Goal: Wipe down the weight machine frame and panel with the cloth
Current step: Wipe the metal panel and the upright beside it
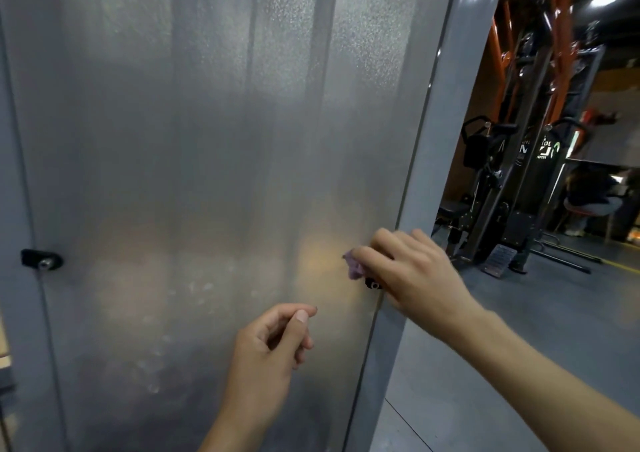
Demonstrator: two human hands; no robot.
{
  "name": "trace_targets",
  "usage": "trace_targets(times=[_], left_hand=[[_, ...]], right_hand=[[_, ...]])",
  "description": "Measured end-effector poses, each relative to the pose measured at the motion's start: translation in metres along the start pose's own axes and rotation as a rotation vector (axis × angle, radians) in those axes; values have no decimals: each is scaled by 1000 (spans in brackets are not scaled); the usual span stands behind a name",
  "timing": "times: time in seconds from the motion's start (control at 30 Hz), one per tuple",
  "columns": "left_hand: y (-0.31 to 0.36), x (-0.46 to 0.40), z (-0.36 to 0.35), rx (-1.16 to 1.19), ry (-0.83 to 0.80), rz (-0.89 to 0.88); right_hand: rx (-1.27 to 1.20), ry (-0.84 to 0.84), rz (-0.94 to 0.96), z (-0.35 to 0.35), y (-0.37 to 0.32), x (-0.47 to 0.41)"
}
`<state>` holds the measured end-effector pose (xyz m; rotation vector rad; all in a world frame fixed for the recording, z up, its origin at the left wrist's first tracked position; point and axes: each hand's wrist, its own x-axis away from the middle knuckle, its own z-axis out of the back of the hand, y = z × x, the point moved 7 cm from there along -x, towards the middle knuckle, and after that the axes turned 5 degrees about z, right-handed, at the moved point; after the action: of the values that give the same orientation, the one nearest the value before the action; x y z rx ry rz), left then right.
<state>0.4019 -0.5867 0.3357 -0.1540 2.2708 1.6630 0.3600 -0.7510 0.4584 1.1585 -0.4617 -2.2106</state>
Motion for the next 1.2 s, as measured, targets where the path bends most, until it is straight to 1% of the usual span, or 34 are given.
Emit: trace_targets(times=[0.03,0.07,0.17,0.23,0.27,0.33,0.4,0.43,0.5,0.53,0.63,0.67,0.7,0.77,0.83,0.87,0.93,1.03,1.07,1.13,1.2], left_hand=[[0,0,-1,1,-4,5],[-1,0,-2,0,-8,9],[-2,1,1,-21,-3,13],[-2,1,5,-30,7,9],[-2,0,7,-31,13,9],[-1,0,11,-34,20,10],[0,2,12,-49,20,7],[1,3,12,-57,16,5],[1,5,12,-66,7,4],[1,6,13,-70,5,6],[-2,6,15,-73,12,16],[-2,6,15,-71,14,20],[-2,6,16,-70,14,22],[-2,6,18,-72,14,21],[-1,6,19,-74,14,18],[0,7,20,-72,12,14],[1,8,20,-69,12,8],[0,9,23,-87,17,6],[-1,8,25,-92,21,8],[-3,8,27,-92,26,16],[-3,8,30,-92,28,20]], right_hand=[[30,11,26,8,7,-9],[55,55,6,20,19,-20],[63,253,-165,53,56,-45],[-2,301,-218,46,50,-38],[-45,277,-211,34,37,-28],[-94,158,-140,2,8,-5],[-57,58,-23,-13,-8,7],[-12,43,30,-12,-7,4],[104,88,79,4,1,-11],[149,129,41,14,10,-18],[156,248,-227,30,33,-21],[127,262,-280,26,29,-16],[88,246,-283,17,20,-12],[33,156,-166,-3,-9,-5],[74,78,-10,-13,-28,-1],[98,61,28,-11,-26,-5],[120,97,-3,2,-11,-19],[106,215,-171,18,10,-31],[93,233,-193,15,7,-29],[70,195,-151,-3,-14,-17],[70,115,-22,-27,-40,-1]])
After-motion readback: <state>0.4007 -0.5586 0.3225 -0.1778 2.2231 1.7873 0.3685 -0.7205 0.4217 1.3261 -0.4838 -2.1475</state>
